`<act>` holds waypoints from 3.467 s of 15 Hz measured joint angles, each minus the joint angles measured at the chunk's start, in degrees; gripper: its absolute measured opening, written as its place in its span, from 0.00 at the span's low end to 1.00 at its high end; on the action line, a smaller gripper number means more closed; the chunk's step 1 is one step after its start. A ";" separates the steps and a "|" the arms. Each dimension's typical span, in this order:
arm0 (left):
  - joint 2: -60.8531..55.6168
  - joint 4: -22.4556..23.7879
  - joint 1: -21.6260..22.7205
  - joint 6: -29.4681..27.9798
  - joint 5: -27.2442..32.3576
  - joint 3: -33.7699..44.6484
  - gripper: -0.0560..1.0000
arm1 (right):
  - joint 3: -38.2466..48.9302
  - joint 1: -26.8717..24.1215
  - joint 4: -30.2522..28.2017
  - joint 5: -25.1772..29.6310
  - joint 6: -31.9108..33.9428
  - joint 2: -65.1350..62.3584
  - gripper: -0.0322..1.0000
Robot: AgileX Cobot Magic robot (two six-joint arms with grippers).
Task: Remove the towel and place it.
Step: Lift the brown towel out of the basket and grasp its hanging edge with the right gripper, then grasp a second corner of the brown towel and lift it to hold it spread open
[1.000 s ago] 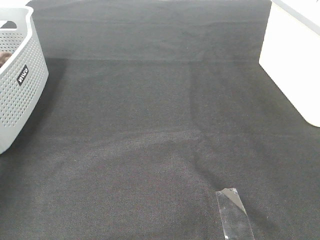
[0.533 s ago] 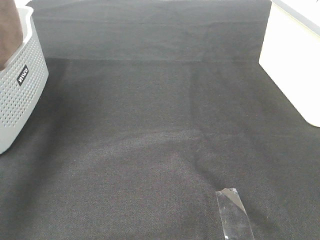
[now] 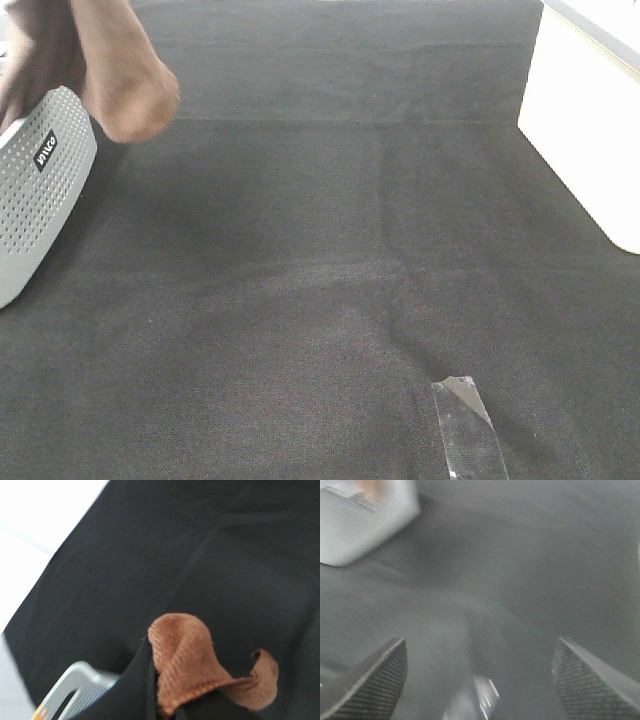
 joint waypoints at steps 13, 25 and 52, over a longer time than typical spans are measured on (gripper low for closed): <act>0.00 -10.49 -6.07 0.92 -1.32 0.00 0.06 | -9.45 8.14 66.00 10.49 -86.34 68.47 0.82; 0.00 -11.23 -6.07 0.92 -2.35 0.00 0.06 | -27.33 25.32 66.81 9.22 -82.91 81.02 0.65; 7.85 -5.84 1.66 8.48 -38.90 0.00 0.06 | -101.24 25.32 -44.12 -0.57 12.95 87.95 0.03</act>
